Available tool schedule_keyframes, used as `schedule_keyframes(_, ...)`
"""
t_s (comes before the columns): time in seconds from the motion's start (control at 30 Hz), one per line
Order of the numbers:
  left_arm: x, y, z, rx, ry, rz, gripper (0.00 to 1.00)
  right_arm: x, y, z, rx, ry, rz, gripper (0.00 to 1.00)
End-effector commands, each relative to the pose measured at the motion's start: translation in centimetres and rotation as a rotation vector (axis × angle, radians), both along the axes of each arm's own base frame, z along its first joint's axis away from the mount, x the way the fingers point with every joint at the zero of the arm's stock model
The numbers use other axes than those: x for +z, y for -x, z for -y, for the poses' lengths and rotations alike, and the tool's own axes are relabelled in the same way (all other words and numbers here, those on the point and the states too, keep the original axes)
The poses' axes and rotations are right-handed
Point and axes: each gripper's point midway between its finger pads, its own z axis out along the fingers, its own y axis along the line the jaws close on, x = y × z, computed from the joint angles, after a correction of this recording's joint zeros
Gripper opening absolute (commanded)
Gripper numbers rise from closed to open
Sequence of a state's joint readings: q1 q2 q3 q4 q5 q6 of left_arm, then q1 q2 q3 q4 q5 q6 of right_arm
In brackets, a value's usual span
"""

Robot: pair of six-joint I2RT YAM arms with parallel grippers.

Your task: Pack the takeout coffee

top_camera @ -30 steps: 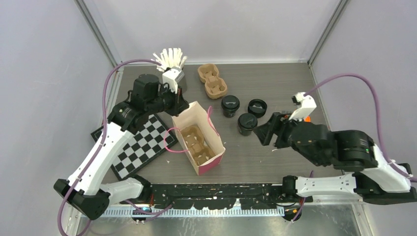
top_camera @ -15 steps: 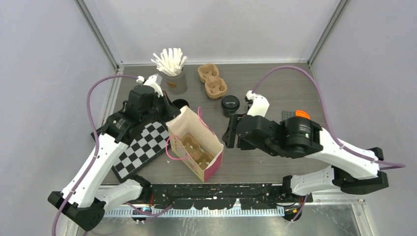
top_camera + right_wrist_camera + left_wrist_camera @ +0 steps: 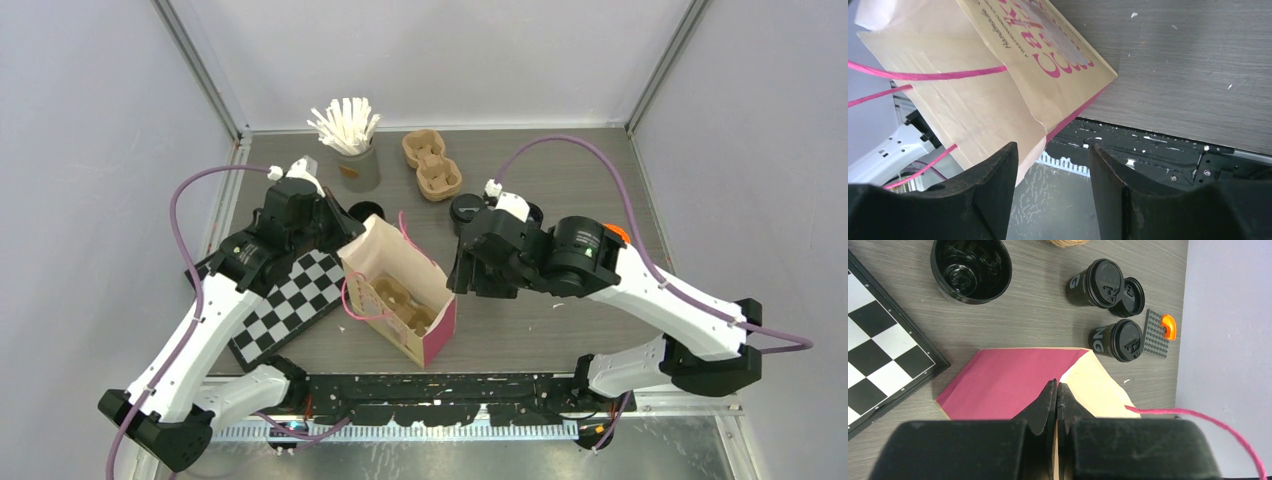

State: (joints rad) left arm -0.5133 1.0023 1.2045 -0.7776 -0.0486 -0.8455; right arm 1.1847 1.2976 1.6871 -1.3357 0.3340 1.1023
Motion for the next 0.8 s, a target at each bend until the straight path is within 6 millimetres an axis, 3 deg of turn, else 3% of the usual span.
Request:
schedule_keyframes(0.0, 0.8, -0.7, 0.8, 0.016, 0.06, 0.019, 0.0, -0.5, 0.5, -1.1, 0.007, -0.004, -0.077, 0.58)
schedule_keyframes(0.13, 0.8, -0.6, 0.8, 0.013, 0.057, 0.02, 0.0, -1.6, 0.4, -0.6, -0.027, 0.022, -0.112, 0.52)
schedule_keyframes(0.47, 1.5, 0.0, 0.8, 0.018, 0.095, 0.013, 0.0, -1.3, -1.0, -0.5, -0.043, 0.011, -0.106, 0.14)
schedule_keyframes(0.63, 1.4, 0.3, 0.9, -0.019, 0.065, 0.001, 0.0, -0.7, -2.8, 0.5, -0.048, 0.022, -0.083, 0.01)
schedule_keyframes(0.77, 2.7, 1.0, 0.3, -0.063, 0.006, 0.037, 0.17, -0.3, -4.2, 1.2, -0.007, 0.041, -0.049, 0.0)
